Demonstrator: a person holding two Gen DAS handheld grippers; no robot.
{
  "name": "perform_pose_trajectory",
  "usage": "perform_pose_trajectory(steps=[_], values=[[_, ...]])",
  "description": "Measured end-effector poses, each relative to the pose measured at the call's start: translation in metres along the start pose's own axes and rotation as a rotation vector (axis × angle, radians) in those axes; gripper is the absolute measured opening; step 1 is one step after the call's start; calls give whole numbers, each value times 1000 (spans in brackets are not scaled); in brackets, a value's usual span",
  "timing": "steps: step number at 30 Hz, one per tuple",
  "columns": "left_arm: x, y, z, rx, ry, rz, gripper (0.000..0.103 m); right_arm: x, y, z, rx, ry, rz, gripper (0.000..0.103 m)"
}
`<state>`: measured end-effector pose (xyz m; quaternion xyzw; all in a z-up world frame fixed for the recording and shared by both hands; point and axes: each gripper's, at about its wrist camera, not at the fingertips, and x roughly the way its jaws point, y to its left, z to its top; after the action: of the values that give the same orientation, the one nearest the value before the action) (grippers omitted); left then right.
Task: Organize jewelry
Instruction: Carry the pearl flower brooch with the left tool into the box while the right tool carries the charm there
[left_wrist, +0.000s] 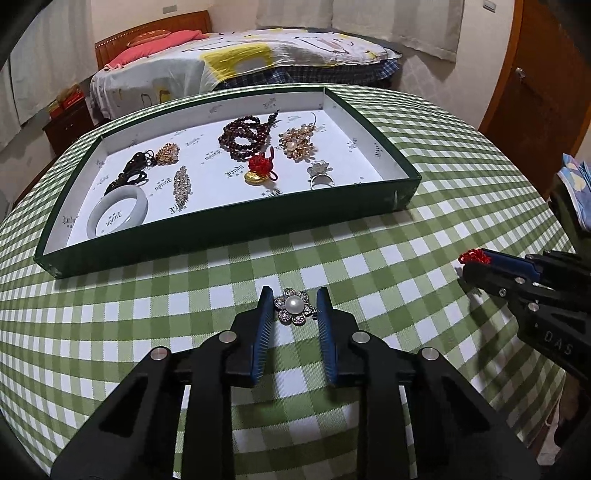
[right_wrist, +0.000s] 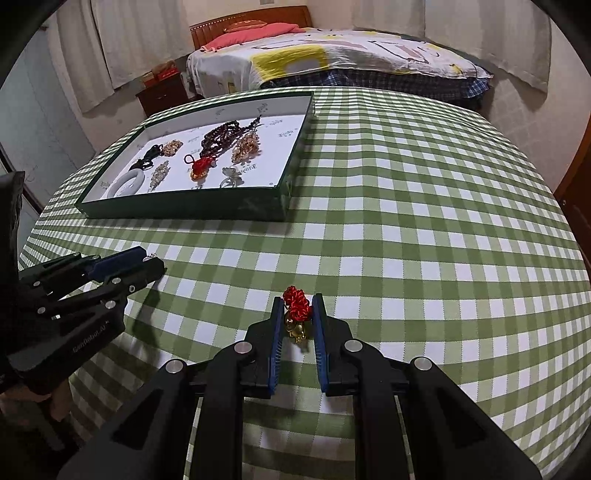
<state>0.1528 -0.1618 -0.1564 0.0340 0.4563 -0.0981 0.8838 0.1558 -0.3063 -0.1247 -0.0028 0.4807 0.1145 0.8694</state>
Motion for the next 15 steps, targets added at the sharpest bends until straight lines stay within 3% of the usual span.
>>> perform_pose_trajectory(steps=[15], values=[[-26, 21, -1, -27, -40, -1, 23, -8, 23, 6, -41, -26, 5, 16]])
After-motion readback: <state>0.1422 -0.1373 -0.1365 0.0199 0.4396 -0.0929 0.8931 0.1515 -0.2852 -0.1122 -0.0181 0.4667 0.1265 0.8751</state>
